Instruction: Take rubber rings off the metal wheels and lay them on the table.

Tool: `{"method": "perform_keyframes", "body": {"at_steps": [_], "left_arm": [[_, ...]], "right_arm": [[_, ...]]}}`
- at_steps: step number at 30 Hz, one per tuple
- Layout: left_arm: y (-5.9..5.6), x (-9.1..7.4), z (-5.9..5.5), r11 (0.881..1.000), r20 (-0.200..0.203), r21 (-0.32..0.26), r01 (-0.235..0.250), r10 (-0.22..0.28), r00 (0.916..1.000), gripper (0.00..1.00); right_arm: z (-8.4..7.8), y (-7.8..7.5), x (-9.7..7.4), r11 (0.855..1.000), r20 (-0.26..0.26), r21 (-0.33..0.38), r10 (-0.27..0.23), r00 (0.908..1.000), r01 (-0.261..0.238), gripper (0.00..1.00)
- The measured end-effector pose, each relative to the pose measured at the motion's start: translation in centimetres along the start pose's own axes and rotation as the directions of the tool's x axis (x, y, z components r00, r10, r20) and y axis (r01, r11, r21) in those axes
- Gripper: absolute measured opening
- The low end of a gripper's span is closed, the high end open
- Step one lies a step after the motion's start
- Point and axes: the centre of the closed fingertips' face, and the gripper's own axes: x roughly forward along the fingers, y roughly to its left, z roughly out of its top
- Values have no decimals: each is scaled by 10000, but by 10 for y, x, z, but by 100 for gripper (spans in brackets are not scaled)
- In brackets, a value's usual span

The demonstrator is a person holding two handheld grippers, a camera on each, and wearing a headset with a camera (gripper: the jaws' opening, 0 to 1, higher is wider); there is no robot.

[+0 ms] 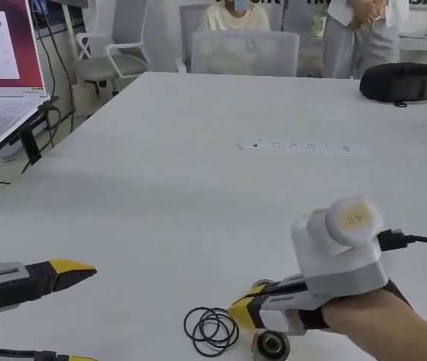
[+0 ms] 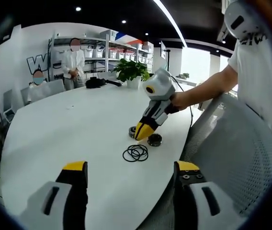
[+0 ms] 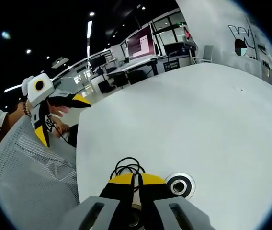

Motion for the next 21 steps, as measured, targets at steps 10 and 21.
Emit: {"method": "perform_keyframes", "body": {"at_steps": [10,21], "left_arm": [[-1,1,2,10000,47,50,57,-58,10000,71],[-2,2,5,9999,119,149,84,-86,9999,71]], "right_arm": [[8,7,-9,9995,242,103,287,9993,-289,5],[26,14,-31,9980,898,-151,624,9940,-613,23]]}}
